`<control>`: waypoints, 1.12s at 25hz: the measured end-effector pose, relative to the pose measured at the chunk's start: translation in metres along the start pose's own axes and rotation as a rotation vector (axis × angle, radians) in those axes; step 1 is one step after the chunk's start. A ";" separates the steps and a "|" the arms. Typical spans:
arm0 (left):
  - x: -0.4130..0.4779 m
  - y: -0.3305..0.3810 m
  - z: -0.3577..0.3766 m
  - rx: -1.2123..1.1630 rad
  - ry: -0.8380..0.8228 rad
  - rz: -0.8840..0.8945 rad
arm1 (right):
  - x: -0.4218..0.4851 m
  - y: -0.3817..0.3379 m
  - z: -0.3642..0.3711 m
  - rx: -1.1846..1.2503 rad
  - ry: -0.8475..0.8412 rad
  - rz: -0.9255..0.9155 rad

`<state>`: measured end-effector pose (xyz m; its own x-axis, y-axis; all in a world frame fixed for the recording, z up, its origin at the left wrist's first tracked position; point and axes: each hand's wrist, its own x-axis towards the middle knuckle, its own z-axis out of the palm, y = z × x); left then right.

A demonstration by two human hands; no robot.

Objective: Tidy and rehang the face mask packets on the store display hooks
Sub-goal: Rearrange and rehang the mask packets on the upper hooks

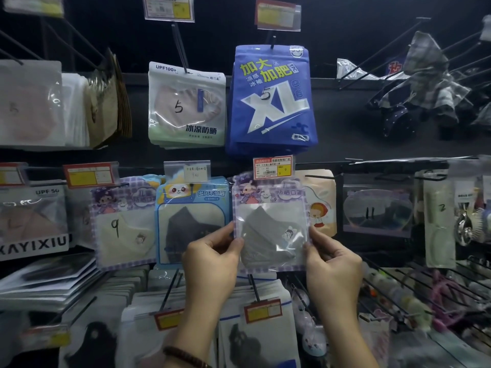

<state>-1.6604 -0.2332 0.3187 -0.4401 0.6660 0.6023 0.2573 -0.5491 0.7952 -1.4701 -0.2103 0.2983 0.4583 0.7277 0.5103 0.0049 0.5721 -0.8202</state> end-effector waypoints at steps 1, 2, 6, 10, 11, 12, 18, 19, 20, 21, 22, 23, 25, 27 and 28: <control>0.000 -0.002 0.000 0.020 0.012 0.000 | 0.000 0.000 0.000 -0.015 -0.012 0.004; 0.000 -0.003 -0.001 0.036 0.023 0.003 | 0.000 0.000 0.000 -0.018 -0.021 0.008; 0.003 0.000 0.000 0.144 0.046 0.028 | 0.005 -0.005 0.002 -0.063 -0.057 0.013; 0.007 0.003 0.006 0.313 0.013 0.089 | 0.008 -0.007 0.006 -0.175 -0.150 0.064; 0.007 0.003 0.007 0.328 -0.003 0.090 | 0.007 -0.007 0.007 -0.191 -0.170 0.076; 0.007 0.002 0.007 0.337 -0.016 0.090 | 0.005 -0.007 0.009 -0.216 -0.178 0.073; 0.010 0.002 -0.021 0.373 -0.012 0.079 | -0.043 -0.017 0.038 -0.372 -0.145 -0.061; 0.011 0.003 -0.033 0.365 0.002 0.074 | -0.055 -0.020 0.047 -0.368 -0.156 -0.104; 0.012 0.005 -0.047 0.372 0.026 0.081 | -0.068 -0.023 0.057 -0.358 -0.176 -0.152; 0.014 0.006 -0.062 0.395 0.055 0.101 | -0.078 -0.025 0.069 -0.351 -0.200 -0.200; 0.017 0.007 -0.080 0.420 0.090 0.125 | -0.089 -0.028 0.083 -0.335 -0.230 -0.230; 0.022 0.007 -0.098 0.434 0.126 0.141 | -0.099 -0.032 0.097 -0.314 -0.272 -0.231; 0.038 0.007 -0.132 0.434 0.180 0.127 | -0.118 -0.040 0.124 -0.278 -0.382 -0.226; 0.057 0.005 -0.167 0.454 0.211 0.094 | -0.136 -0.047 0.149 -0.257 -0.464 -0.231; 0.066 0.003 -0.183 0.468 0.207 0.075 | -0.144 -0.049 0.162 -0.240 -0.523 -0.211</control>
<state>-1.8459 -0.2835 0.3481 -0.5545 0.4937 0.6699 0.6312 -0.2750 0.7252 -1.6799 -0.2818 0.3068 -0.0712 0.7321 0.6775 0.2760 0.6672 -0.6919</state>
